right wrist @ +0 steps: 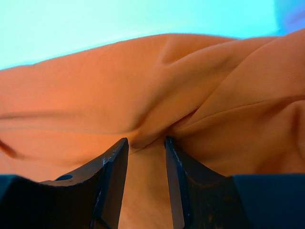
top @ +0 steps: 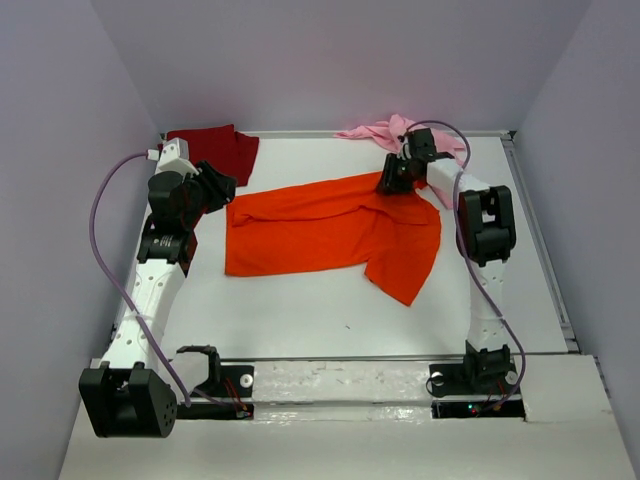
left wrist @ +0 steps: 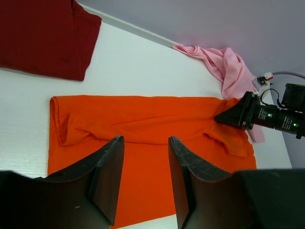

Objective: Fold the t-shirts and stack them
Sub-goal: Fold the tshirt

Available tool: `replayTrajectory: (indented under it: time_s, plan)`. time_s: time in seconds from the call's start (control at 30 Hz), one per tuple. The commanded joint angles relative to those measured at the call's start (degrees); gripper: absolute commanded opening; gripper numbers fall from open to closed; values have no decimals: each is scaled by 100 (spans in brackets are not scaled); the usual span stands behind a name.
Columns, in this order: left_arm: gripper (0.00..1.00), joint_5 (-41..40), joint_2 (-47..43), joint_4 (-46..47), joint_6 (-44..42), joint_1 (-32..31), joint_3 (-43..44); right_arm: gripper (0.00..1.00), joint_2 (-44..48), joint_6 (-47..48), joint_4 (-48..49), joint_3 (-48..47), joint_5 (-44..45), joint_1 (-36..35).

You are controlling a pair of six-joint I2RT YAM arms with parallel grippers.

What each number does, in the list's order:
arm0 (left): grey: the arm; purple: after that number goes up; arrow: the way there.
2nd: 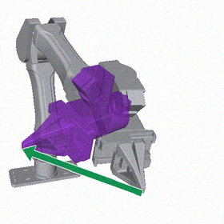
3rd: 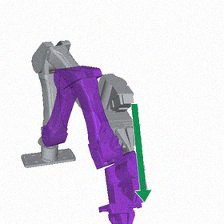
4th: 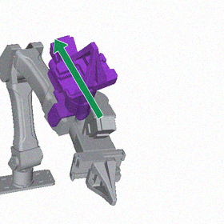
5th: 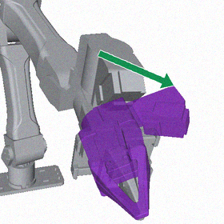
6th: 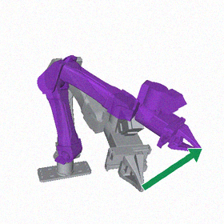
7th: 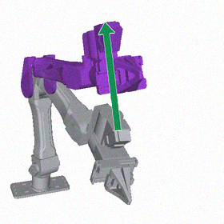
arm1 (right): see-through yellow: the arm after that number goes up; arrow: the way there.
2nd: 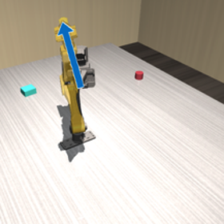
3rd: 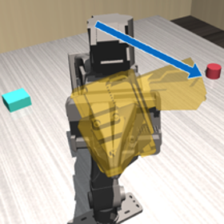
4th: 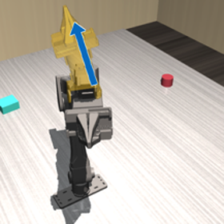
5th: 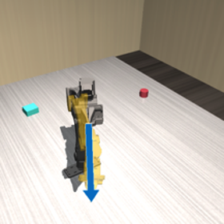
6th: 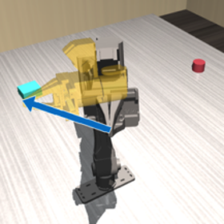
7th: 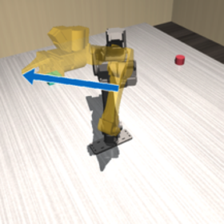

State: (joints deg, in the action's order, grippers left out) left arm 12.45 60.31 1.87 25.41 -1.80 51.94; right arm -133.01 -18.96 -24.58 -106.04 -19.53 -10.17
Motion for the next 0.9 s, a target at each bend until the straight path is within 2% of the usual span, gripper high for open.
replayTrajectory:
  time_s: [0.0, 0.23, 0.37, 0.43, 0.53, 0.67, 0.87]
  plan:
    - [52, -14, -99, 112, -62, -13, 0, 43, 388, 288, -513, -216, -218, -160]
    - [52, -383, -248, 24, -106, -13, 0, 46, 1084, 419, -688, -382, -587, -730]
    - [52, -559, -161, -46, -150, 13, 35, 47, 814, 612, -776, -812, -562, -1275]
    - [52, -761, -47, -81, -141, 22, 9, 47, 680, 604, -812, -919, -438, -1329]
    - [52, -570, 471, -20, 42, 48, -9, 46, 627, 482, -637, -674, -280, -1329]
    - [51, 82, 1815, 252, 526, 119, 158, 46, 855, 455, -285, 186, -210, -1329]
    - [51, -14, 3273, 577, 1001, 128, 694, 46, 1461, 507, 172, 1154, -104, -1329]
